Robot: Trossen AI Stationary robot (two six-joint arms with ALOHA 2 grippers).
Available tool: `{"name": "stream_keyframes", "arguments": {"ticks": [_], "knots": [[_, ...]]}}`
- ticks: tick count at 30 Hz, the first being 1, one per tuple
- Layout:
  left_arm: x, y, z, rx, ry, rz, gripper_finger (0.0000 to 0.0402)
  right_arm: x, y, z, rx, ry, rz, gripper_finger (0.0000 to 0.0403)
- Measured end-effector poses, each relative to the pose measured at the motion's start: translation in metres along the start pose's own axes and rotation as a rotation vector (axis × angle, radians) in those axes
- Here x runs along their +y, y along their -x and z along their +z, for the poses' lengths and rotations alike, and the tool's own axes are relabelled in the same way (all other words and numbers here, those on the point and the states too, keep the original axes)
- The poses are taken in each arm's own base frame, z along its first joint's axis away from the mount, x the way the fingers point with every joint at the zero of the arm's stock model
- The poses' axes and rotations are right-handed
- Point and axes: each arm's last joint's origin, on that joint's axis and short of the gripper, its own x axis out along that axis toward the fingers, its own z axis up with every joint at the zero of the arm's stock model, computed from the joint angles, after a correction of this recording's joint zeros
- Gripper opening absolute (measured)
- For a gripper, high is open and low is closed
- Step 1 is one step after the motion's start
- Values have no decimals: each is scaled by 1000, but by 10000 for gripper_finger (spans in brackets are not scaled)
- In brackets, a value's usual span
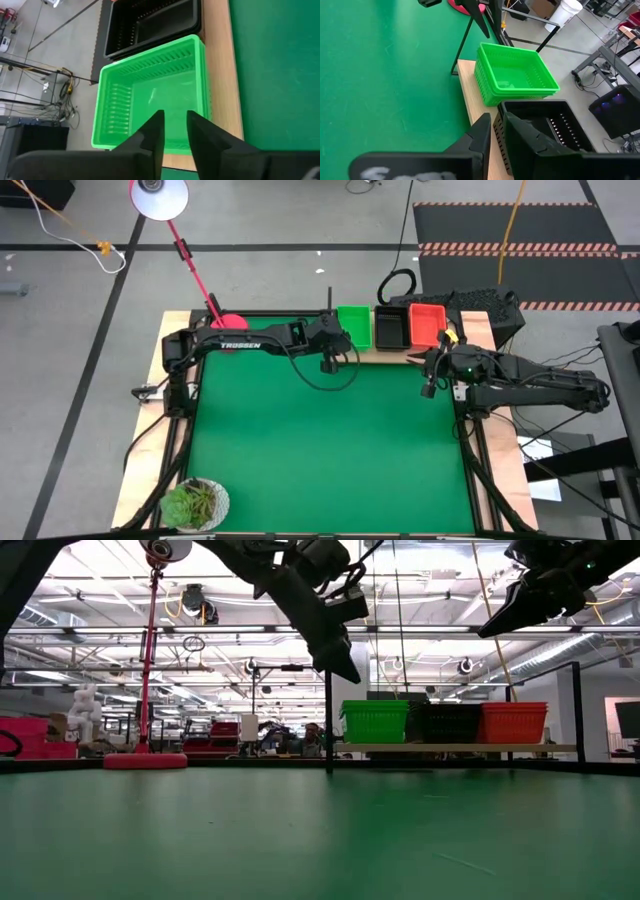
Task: Stack baskets on shelf by color
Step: Return to Home Position
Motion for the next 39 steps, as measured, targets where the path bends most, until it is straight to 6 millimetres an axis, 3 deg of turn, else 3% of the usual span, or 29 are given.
{"name": "stream_keyframes", "arguments": {"ticks": [6, 12, 15, 20, 28, 31, 39], "knots": [[0, 10, 8, -33, 40, 29, 122, 0, 0, 1, -10, -6, -2, 45], [7, 65, 37, -213, 166, 62, 123, 0, 0, 10, -109, -43, 55, 36], [14, 100, 43, -270, 327, 47, 105, 1, 1, 14, -170, -74, 122, 12], [3, 141, 43, -281, 322, -29, 25, 7, -5, 12, -242, -136, 199, 5], [-49, 159, 15, -365, 296, -132, 4, 29, -25, -13, -236, -113, 271, 1], [-71, 154, -3, -392, 296, -174, 7, 36, -31, -24, -237, -129, 285, 1], [-107, 139, -56, -480, 387, -177, 5, 47, -44, -51, -254, -133, 287, 1]]}}
